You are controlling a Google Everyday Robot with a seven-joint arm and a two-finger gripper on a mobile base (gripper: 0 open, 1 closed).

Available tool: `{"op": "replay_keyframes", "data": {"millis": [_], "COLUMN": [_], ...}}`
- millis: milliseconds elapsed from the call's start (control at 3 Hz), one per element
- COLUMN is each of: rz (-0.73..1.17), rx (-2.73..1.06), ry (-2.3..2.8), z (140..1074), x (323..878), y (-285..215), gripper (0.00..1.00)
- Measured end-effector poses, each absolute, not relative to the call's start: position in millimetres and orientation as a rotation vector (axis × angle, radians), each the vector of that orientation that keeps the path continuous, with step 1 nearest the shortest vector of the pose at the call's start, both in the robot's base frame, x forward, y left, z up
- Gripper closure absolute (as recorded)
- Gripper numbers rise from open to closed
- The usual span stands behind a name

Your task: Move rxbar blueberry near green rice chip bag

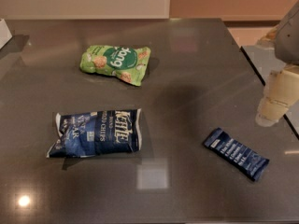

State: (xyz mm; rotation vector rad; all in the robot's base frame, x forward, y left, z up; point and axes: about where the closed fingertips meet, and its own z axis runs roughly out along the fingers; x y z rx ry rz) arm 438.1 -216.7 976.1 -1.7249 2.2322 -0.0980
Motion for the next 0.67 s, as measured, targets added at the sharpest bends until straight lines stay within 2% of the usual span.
{"op": "replay_keyframes", "data": {"millis": [667], "rz": [-0.098], "rx": [-1.725], "ry": [2.232], "z": [976.1], "x": [438.1], "y": [-216.7], "gripper": [0.0]}}
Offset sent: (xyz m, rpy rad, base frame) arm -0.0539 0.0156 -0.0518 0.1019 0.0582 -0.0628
